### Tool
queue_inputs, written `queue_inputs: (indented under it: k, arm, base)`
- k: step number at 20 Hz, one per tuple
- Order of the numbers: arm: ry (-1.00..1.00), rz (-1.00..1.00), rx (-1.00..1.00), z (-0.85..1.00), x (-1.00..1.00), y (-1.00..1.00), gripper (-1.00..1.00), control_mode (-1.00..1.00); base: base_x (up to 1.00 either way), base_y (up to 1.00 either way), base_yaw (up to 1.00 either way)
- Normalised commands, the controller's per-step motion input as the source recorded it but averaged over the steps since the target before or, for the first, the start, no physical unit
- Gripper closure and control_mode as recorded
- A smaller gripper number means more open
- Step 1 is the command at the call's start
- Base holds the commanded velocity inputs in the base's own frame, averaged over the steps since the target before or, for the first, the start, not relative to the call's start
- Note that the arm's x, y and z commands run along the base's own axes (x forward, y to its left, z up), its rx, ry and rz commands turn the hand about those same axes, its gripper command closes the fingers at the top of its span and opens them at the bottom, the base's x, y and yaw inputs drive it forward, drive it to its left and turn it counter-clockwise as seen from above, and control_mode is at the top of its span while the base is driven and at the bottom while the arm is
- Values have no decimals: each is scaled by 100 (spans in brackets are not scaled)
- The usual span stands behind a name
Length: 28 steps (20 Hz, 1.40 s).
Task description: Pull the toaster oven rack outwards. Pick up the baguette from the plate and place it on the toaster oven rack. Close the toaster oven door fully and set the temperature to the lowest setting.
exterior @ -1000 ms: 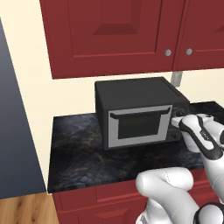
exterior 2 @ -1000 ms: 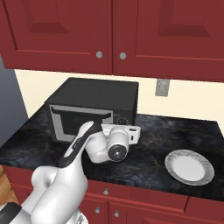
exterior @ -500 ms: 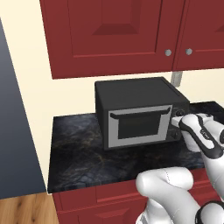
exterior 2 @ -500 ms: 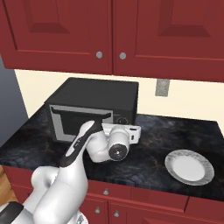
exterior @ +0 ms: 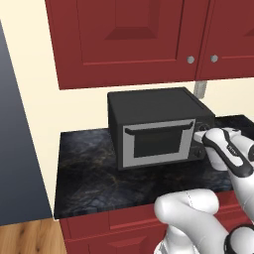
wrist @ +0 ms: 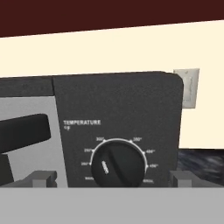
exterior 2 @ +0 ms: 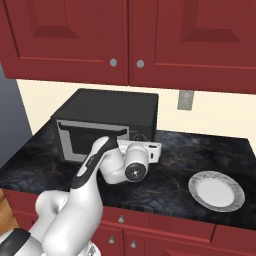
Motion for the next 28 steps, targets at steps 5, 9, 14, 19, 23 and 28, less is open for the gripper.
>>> queue_inputs:
  k: [5,9,14,19,23,28]
  arm:
    - [0,0,0,0,1,0,-100,-100]
    - [0,0,0,-8,4,0,-100,-100]
    - [0,0,0,-10,5,0,-100,-100]
    - [0,0,0,0,1,0,-100,-100]
    - [0,0,0,6,2,0,-100,-100]
    - [0,0,0,13,2,0,-100,-100]
  base:
    - [0,0,0]
    - [0,0,0]
    - [0,0,0]
    - [0,0,0]
    - [0,0,0]
    - [0,0,0]
